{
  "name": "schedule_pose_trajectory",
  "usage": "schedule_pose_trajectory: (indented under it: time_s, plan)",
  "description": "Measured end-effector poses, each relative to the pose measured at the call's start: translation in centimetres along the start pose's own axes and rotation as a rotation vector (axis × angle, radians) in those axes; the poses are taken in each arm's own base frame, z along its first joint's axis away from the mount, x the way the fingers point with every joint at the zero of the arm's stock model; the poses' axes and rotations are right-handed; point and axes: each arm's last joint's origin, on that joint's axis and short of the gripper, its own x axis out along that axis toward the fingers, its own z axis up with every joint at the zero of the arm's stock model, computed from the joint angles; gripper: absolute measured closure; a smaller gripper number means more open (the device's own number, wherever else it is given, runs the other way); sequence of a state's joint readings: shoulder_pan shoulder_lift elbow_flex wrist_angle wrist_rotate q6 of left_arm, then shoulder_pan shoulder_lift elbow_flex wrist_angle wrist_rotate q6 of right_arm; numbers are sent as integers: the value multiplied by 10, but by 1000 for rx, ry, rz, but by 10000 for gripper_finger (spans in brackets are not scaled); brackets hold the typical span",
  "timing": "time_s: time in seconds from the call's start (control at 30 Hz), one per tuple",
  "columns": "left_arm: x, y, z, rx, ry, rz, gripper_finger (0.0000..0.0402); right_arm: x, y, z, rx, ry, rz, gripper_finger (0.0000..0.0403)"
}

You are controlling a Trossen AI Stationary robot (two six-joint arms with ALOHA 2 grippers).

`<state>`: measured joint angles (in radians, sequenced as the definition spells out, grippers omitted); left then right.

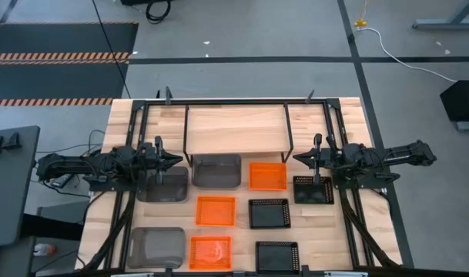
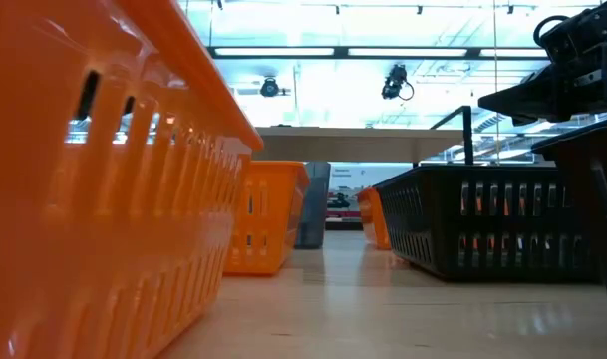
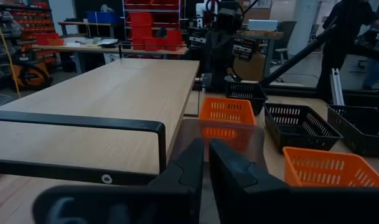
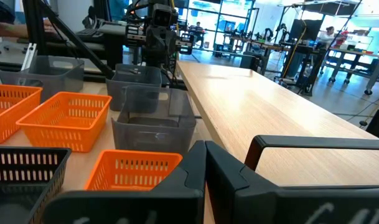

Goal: Stack baskets on shelf by color

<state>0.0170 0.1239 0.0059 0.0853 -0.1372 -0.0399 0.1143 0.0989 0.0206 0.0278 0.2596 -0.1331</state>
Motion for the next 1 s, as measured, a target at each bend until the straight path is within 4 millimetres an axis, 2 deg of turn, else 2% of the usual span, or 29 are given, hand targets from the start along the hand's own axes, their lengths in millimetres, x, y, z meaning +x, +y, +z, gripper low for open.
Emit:
schedule_pose_trajectory:
  time_s: [1.0]
  plan:
    - [0, 0, 0, 0, 0, 0, 368, 0, 0, 0, 0, 0, 0, 391]
